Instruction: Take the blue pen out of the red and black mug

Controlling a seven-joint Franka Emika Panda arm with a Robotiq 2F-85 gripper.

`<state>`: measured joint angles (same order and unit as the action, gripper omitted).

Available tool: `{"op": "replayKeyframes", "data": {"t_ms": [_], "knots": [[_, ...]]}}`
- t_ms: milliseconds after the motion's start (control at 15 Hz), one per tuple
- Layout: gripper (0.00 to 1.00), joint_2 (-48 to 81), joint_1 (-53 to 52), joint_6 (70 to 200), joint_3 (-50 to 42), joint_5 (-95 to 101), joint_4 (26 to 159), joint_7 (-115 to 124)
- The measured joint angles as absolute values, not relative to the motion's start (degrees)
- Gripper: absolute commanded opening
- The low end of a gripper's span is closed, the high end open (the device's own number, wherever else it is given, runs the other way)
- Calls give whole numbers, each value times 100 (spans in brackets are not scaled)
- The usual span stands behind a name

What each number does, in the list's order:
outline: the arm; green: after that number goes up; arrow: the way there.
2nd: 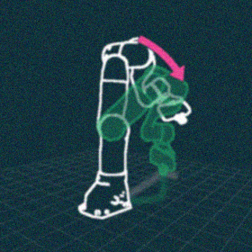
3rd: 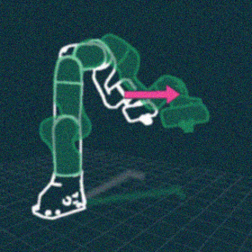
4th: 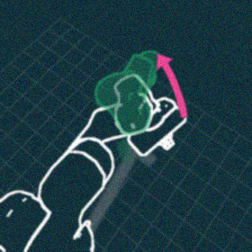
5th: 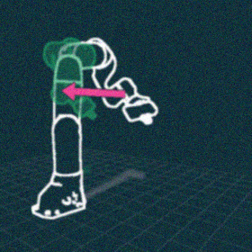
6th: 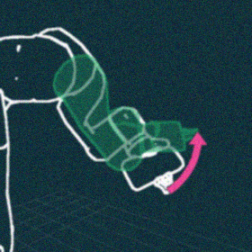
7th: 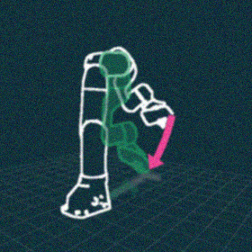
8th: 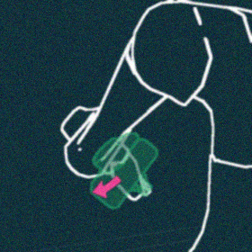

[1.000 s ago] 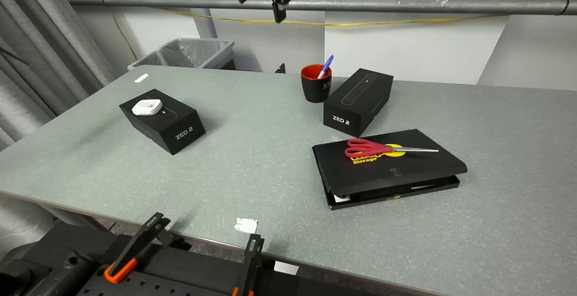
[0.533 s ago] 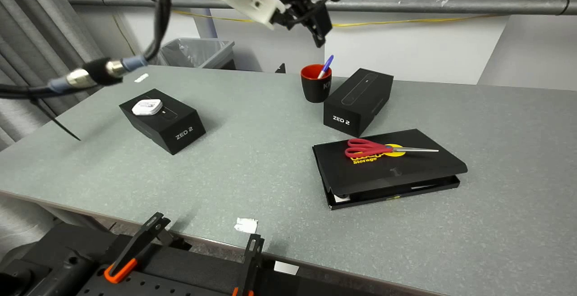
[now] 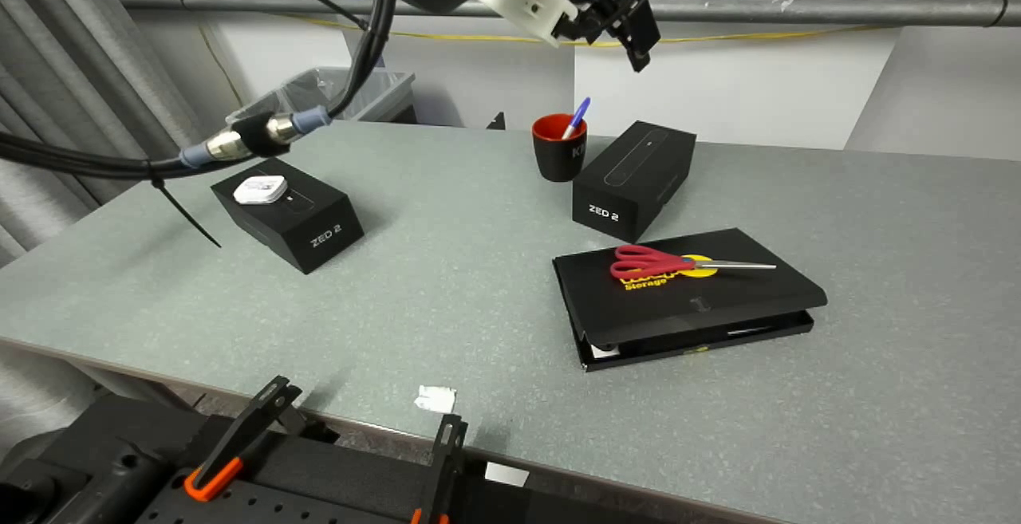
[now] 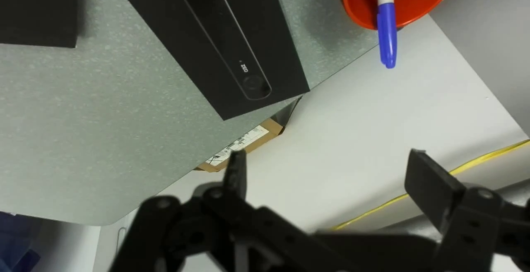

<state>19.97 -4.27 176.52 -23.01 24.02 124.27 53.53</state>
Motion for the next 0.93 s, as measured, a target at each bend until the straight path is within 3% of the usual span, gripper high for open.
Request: {"op": "replayKeyframes", "data": {"t_ms": [400, 933], "knots": [[100, 2130, -498, 17794, -2329, 2394, 12336, 5464], [100, 3288, -1016, 17801, -2313, 2204, 11256, 6163]]}}
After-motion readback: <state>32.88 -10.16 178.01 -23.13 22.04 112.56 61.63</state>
